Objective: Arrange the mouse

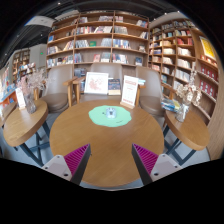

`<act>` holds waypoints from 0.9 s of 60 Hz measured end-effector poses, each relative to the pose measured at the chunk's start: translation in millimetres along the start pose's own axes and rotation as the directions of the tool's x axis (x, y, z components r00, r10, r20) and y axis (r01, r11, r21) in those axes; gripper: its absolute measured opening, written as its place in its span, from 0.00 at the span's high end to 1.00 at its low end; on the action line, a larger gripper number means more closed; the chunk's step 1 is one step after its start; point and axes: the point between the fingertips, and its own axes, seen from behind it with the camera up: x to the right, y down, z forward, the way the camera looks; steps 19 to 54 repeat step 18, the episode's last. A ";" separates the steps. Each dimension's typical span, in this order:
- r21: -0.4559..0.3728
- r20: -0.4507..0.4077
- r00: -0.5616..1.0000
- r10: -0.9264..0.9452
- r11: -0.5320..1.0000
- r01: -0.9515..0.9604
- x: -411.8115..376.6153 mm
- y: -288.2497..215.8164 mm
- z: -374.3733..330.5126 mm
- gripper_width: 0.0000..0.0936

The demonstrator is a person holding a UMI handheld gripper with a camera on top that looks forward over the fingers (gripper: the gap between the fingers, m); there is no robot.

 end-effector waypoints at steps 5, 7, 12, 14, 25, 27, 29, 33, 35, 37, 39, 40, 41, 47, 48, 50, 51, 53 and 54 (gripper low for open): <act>0.004 0.004 1.000 -0.020 1.000 0.020 -0.2 4.4 -4.9 0.09; 0.004 0.004 1.000 -0.021 1.000 0.021 -0.1 5.3 -6.3 0.09; 0.016 -0.008 1.000 -0.013 1.000 0.013 2.3 2.7 -10.3 0.09; 0.019 -0.002 1.000 -0.005 1.000 0.005 1.3 1.9 -11.7 0.09; 0.016 0.032 0.999 0.016 1.000 -0.017 -5.3 2.3 -13.8 0.09; 0.016 0.032 0.999 0.016 1.000 -0.017 -5.3 2.3 -13.8 0.09; 0.016 0.032 0.999 0.016 1.000 -0.017 -5.3 2.3 -13.8 0.09; 0.016 0.032 0.999 0.016 1.000 -0.017 -5.3 2.3 -13.8 0.09; 0.016 0.032 0.999 0.016 1.000 -0.017 -5.3 2.3 -13.8 0.09; 0.016 0.032 0.999 0.016 1.000 -0.017 -5.3 2.3 -13.8 0.09; 0.016 0.032 0.999 0.016 1.000 -0.017 -5.3 2.3 -13.8 0.09; 0.016 0.032 0.999 0.016 1.000 -0.017 -5.3 2.3 -13.8 0.09; 0.016 0.032 0.999 0.016 1.000 -0.017 -5.3 2.3 -13.8 0.09; 0.016 0.032 0.999 0.016 1.000 -0.017 -5.3 2.3 -13.8 0.09; 0.016 0.032 0.999 0.016 1.000 -0.017 -5.3 2.3 -13.8 0.09; 0.016 0.032 0.999 0.016 1.000 -0.017 -5.3 2.3 -13.8 0.09; 0.016 0.032 0.999 0.016 1.000 -0.017 -5.3 2.3 -13.8 0.09; 0.016 0.032 0.999 0.016 1.000 -0.017 -5.3 2.3 -13.8 0.09; 0.016 0.032 0.999 0.016 1.000 -0.017 -5.3 2.3 -13.8 0.09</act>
